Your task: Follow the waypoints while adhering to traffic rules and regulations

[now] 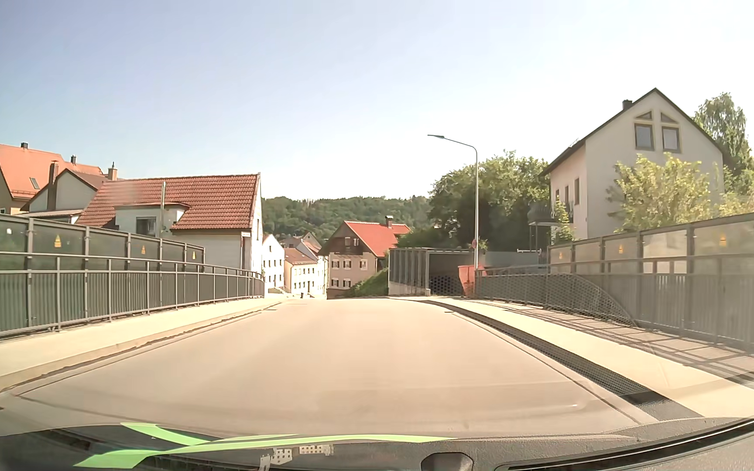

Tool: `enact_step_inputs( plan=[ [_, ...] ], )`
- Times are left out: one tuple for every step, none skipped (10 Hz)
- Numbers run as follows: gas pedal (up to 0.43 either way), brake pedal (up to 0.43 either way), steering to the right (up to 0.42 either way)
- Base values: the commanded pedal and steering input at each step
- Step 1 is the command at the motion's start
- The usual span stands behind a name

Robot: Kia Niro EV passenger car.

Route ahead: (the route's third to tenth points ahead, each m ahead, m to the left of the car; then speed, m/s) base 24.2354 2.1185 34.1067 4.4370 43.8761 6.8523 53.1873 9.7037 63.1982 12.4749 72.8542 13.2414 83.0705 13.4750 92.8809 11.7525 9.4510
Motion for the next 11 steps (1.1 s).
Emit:
enact_step_inputs(
  plan=[
    [0.047,0.000,-0.028],
    [0.079,0.000,-0.028],
    [0.079,0.000,-0.028],
    [0.087,0.000,-0.029],
    [0.098,0.000,-0.028],
    [0.098,0.000,-0.029],
    [0.098,0.000,-0.029],
    [0.098,0.000,-0.029],
    [0.098,0.000,-0.029],
    [0.098,0.000,-0.029],
    [0.098,0.000,-0.029]
  ],
)
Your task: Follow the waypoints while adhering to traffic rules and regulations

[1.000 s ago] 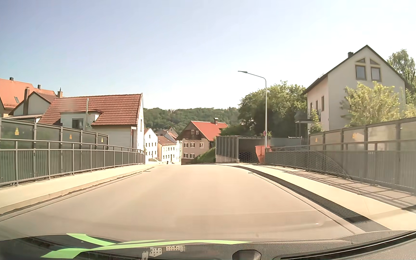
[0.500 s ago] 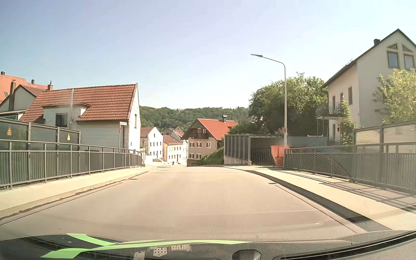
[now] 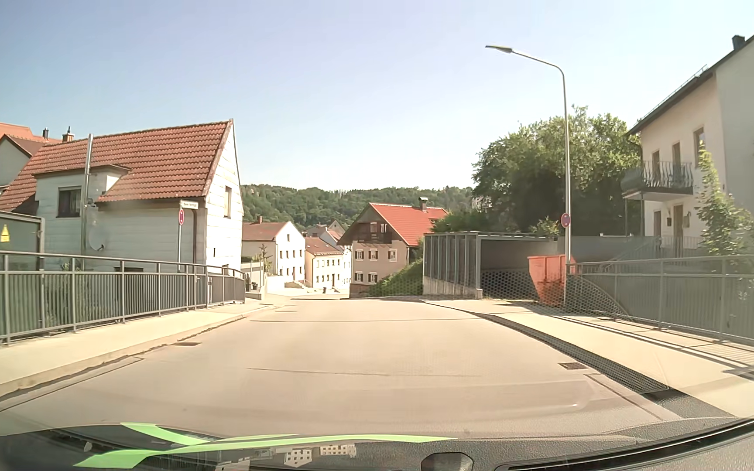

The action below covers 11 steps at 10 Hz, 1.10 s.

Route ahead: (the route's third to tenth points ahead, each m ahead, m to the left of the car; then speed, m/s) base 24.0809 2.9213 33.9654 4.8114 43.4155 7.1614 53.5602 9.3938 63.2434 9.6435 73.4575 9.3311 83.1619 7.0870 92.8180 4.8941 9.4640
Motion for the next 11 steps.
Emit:
enact_step_inputs(
  plan=[
    [0.098,0.000,-0.029],
    [0.098,0.000,-0.028],
    [0.098,0.000,-0.027],
    [0.110,0.000,-0.027],
    [0.110,0.000,-0.027],
    [0.118,0.000,-0.025],
    [0.110,0.000,-0.023],
    [0.098,0.000,-0.019],
    [0.067,0.000,-0.019],
    [0.047,0.000,-0.024],
    [0.047,0.000,-0.026]
  ],
)
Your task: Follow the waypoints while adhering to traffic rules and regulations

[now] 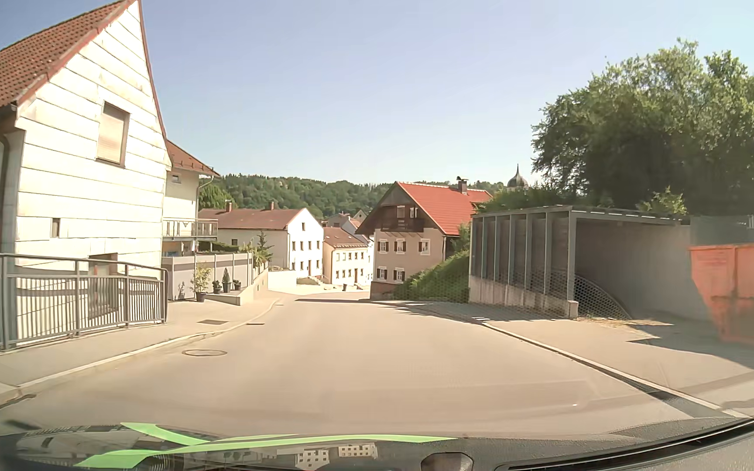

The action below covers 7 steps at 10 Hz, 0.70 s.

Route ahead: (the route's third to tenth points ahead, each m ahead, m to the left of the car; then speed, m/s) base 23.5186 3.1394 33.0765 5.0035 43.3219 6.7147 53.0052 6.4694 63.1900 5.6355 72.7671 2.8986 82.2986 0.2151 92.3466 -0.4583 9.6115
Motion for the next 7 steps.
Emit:
enact_step_inputs(
  plan=[
    [0.028,0.000,-0.030],
    [0.028,0.000,-0.030],
    [0.028,0.000,-0.030],
    [0.028,0.000,-0.030],
    [0.039,0.000,-0.030],
    [0.047,0.000,-0.030],
    [0.047,0.000,-0.031]
  ],
)
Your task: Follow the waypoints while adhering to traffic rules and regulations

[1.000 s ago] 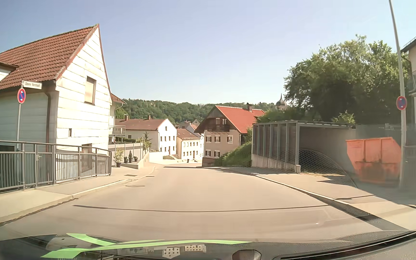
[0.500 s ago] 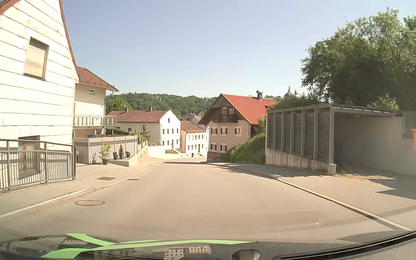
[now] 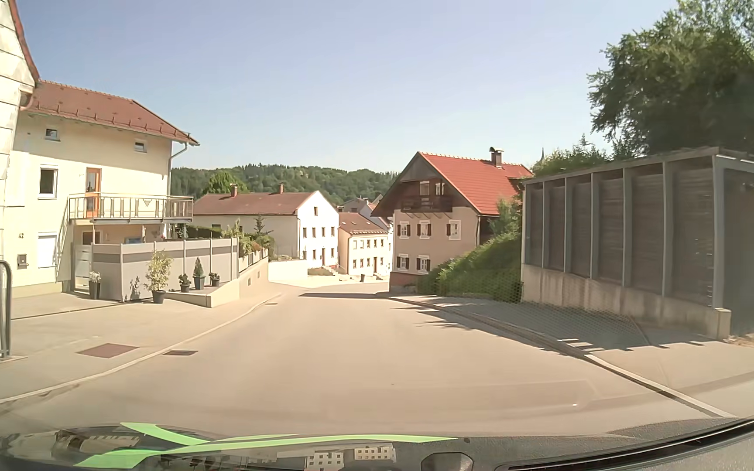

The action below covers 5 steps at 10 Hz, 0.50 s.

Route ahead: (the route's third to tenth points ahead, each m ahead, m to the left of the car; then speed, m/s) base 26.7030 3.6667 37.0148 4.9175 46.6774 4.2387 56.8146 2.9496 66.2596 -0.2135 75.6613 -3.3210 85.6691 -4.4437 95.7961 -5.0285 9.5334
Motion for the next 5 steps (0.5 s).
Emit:
enact_step_inputs(
  plan=[
    [0.047,0.000,-0.030],
    [0.047,0.000,-0.030],
    [0.047,0.000,-0.030],
    [0.000,0.000,-0.030],
    [0.000,0.000,-0.030]
  ],
)
